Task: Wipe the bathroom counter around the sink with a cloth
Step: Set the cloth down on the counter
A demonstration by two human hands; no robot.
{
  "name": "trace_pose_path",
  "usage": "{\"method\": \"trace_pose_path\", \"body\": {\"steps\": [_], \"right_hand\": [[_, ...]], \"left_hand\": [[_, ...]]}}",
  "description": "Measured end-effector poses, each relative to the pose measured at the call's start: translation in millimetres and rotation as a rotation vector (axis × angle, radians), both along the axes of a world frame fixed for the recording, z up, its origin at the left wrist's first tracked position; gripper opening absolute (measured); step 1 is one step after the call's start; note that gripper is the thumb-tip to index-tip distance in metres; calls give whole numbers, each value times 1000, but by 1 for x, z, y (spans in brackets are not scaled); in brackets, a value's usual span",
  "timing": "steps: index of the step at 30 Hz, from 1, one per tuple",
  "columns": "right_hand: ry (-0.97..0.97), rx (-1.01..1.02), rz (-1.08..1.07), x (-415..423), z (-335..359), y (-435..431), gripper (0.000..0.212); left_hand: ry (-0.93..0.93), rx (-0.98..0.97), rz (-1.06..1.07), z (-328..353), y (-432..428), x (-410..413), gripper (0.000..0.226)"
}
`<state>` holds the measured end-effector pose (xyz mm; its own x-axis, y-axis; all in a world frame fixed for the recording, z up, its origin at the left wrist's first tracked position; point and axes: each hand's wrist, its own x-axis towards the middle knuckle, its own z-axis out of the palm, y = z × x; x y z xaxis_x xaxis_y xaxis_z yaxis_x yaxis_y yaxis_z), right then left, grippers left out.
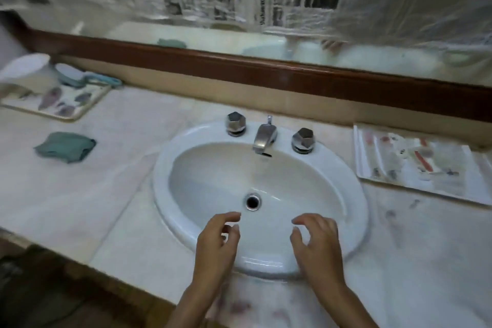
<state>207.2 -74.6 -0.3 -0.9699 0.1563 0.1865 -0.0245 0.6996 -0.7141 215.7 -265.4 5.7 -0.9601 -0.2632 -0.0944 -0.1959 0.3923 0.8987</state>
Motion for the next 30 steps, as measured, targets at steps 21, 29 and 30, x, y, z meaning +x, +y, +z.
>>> {"method": "trace_pose_path", "body": {"steps": [21,29,30], "right_hand": [[-196,40,528,-95,-2,-483,24],[-139,146,441,-213,-13,-601,39],[-148,202,437,-226,-14,-609,42]], "left_hand": [[-84,-341,282,-32,-461,28,36],[-246,-670,62,-56,-547,-42,64],[-240,-671,51,-60,-554,-44,67]]}}
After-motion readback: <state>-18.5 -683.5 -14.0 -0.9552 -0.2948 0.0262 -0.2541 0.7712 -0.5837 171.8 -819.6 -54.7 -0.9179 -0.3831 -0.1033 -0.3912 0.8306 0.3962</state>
